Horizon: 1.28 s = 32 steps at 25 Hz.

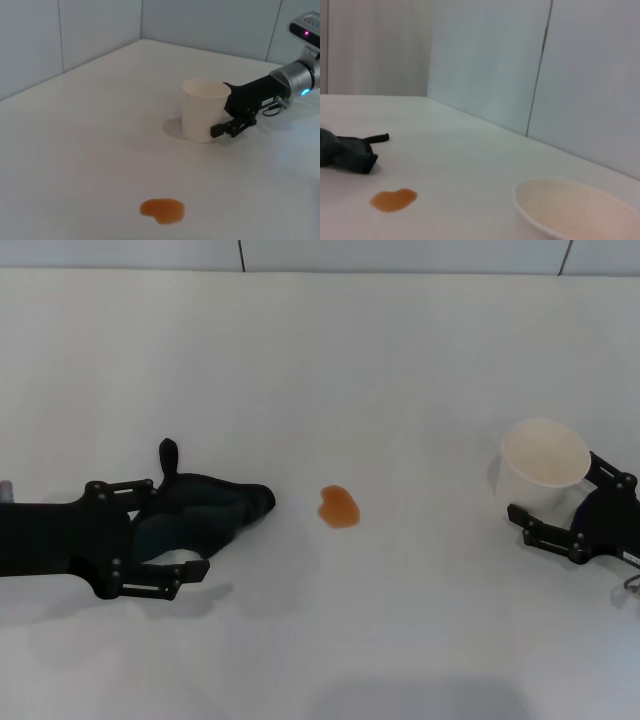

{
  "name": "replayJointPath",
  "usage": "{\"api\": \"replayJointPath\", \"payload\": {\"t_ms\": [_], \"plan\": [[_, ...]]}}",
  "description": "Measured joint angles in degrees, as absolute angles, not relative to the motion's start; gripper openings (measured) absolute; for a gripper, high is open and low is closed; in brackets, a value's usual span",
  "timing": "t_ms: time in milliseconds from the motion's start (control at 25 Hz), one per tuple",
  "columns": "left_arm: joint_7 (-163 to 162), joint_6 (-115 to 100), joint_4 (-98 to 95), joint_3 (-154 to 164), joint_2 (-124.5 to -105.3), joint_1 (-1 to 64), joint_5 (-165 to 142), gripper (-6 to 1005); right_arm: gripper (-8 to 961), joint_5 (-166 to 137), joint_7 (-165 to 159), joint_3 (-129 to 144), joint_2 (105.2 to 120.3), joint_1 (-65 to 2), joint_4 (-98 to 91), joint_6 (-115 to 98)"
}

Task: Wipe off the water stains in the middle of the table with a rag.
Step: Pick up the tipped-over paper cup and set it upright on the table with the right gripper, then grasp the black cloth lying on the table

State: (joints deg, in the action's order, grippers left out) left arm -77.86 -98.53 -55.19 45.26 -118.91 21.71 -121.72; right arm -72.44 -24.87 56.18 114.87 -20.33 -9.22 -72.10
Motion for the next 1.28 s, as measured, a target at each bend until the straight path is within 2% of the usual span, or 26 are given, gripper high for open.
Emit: {"api": "replayJointPath", "payload": {"t_ms": [360,720,1280], "plan": [[-77.7,-98.5,-55.2,45.2,-118.91,21.1,-121.4,876,873,-77.6,-33.0,57.2,114.75,-14.0,-19.1,-75.8],[-78.1,-98.6,-55.2,44.8,-118.85,20.0,-120.1,876,872,-97.1,-59.2,56.9,114.79,-7.1,-44.2,-77.7],[-79.5,-98.8,-55.2,44.5,-118.74,19.9,-120.4,875,872,-111.3,-85.7,57.0,114.79,-9.3,-66.8,-97.6]]}}
